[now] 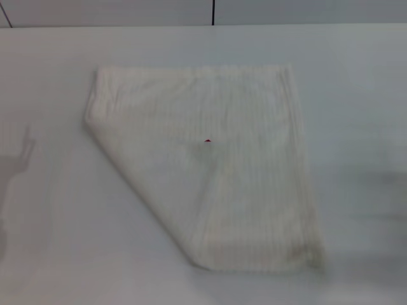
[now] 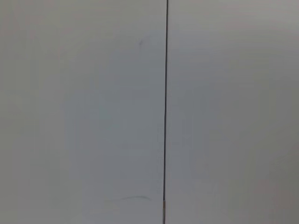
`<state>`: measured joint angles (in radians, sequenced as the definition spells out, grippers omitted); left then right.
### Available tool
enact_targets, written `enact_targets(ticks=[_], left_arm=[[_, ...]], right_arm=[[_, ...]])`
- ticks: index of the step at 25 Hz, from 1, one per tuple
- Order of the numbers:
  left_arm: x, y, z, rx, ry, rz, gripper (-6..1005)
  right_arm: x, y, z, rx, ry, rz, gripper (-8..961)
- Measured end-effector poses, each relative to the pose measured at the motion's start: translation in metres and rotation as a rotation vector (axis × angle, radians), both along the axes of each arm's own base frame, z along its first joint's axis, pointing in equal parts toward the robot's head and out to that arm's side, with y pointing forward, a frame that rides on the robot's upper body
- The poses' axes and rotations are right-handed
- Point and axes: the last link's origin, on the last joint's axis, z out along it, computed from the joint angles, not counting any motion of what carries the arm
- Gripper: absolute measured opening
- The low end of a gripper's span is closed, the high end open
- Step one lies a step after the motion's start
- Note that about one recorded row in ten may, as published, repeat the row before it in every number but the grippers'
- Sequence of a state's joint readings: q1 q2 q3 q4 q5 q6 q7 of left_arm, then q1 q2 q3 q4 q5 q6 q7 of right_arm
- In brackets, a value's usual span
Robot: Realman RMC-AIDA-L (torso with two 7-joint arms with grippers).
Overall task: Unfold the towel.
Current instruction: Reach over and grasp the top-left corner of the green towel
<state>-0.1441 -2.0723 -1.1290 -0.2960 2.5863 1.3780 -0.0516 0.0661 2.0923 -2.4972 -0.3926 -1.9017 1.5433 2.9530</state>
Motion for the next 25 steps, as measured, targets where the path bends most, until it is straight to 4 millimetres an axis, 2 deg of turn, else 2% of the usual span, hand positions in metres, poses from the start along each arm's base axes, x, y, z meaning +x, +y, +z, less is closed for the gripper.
enact_targets(ticks=[13,19,20,23,24,25], left_arm=[[0.0,-0.001,0.0,0.002,-0.001,-0.002,783],[0.004,0.001,-0.002,-0.011,-0.001,-0.018,783],[0.018,0.018,-0.007,-0.03,0.013,-0.036,783],[0.033,0.035,-0.016,-0.088,0.054,-0.026,783],[0.046,0.045,-0.018,-0.122,0.067,-0.033,783],[0.05,0.048,-0.019,-0.142,0.071,-0.033,783]], right_arm=[[-0.002,0.001,-0.001,0.0,0.007,0.007,774],[-0.018,0.011,-0.012,-0.048,0.043,0.068,752],[-0.023,0.014,-0.015,-0.061,0.049,0.086,748],[-0.039,0.024,-0.022,-0.102,0.073,0.137,736],[-0.044,0.028,-0.025,-0.12,0.078,0.146,732],[-0.051,0.034,-0.028,-0.149,0.077,0.151,729]])
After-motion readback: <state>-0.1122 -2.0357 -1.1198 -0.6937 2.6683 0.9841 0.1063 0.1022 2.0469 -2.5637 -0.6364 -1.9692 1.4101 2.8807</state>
